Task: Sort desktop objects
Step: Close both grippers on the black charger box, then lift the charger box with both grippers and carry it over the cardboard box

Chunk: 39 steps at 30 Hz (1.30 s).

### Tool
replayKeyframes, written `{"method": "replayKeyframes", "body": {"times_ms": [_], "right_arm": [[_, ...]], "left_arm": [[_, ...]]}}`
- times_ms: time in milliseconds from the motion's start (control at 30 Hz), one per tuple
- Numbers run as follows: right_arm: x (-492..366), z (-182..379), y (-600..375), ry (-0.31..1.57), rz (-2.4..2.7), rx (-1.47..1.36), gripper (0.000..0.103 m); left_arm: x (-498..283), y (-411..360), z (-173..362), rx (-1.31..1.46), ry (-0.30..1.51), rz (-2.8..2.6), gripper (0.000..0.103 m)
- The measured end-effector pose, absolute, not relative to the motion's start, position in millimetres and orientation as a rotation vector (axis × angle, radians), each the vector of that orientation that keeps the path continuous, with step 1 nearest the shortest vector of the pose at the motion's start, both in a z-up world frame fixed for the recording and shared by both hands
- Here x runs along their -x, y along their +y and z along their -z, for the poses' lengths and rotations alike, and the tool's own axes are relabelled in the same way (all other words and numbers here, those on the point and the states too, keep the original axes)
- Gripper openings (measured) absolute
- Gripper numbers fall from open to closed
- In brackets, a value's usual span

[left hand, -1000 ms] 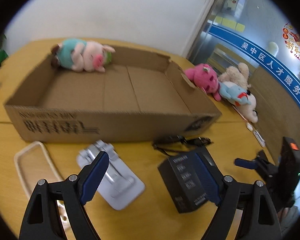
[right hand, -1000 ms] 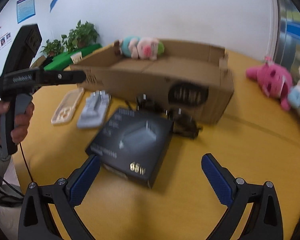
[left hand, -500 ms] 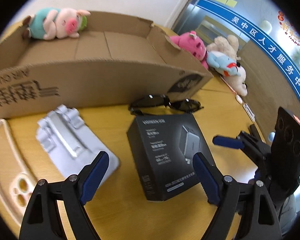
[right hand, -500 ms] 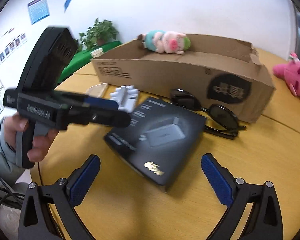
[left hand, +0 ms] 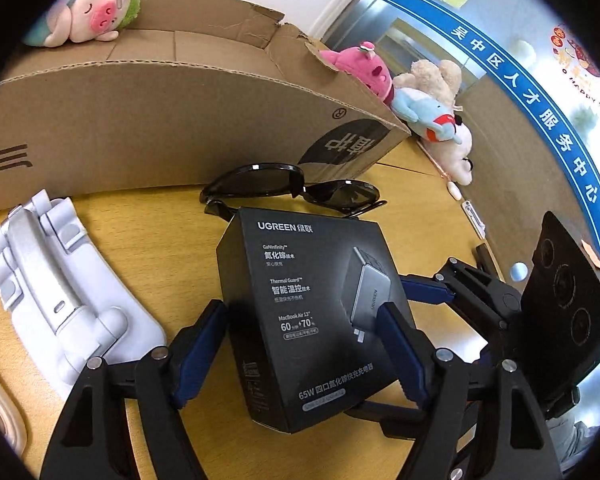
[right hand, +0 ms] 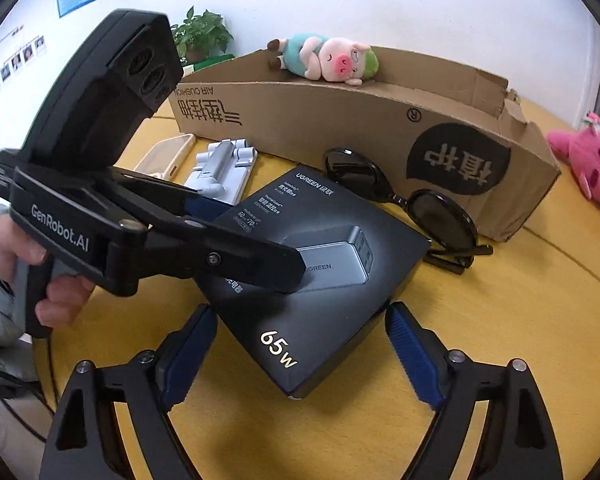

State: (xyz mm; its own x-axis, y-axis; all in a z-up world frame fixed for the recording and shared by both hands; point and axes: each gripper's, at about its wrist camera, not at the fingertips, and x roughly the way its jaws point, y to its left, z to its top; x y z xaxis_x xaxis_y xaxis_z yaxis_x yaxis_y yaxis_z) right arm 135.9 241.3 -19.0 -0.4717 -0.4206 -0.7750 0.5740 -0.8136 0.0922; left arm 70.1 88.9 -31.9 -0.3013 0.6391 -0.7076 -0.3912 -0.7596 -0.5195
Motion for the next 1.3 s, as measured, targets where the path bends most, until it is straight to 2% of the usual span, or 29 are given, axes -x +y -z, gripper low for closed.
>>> {"method": "replayKeyframes", "body": {"times_ms": [100, 233, 467, 767, 1033, 1300], "right_arm": [[-138, 18, 240, 0.246, 2.29, -1.111, 0.085], [-149, 7, 242, 0.257, 2.325, -1.055, 0.085], [-158, -36, 247, 0.297, 2.425, -0.946, 0.085], [-128, -134, 221, 0.496, 2.511, -0.655, 0.085], [-99, -231, 184, 0.577, 2.514, -0.376, 0.085], [-65, -285, 151, 0.572, 2.478, -0.251, 0.085]], "left_arm": [[-75, 91, 25, 1.275, -0.281, -2.093, 0.077], [-80, 91, 15, 1.239, -0.331, -2.099, 0.077], [-85, 100, -37, 1.065, -0.251, -2.198, 0.077], [-58, 76, -146, 0.775, -0.183, -2.349, 0.077], [-50, 42, -244, 0.515, -0.098, -2.488, 0.077], [-26, 5, -289, 0.426, -0.087, -2.56, 0.077]]}}
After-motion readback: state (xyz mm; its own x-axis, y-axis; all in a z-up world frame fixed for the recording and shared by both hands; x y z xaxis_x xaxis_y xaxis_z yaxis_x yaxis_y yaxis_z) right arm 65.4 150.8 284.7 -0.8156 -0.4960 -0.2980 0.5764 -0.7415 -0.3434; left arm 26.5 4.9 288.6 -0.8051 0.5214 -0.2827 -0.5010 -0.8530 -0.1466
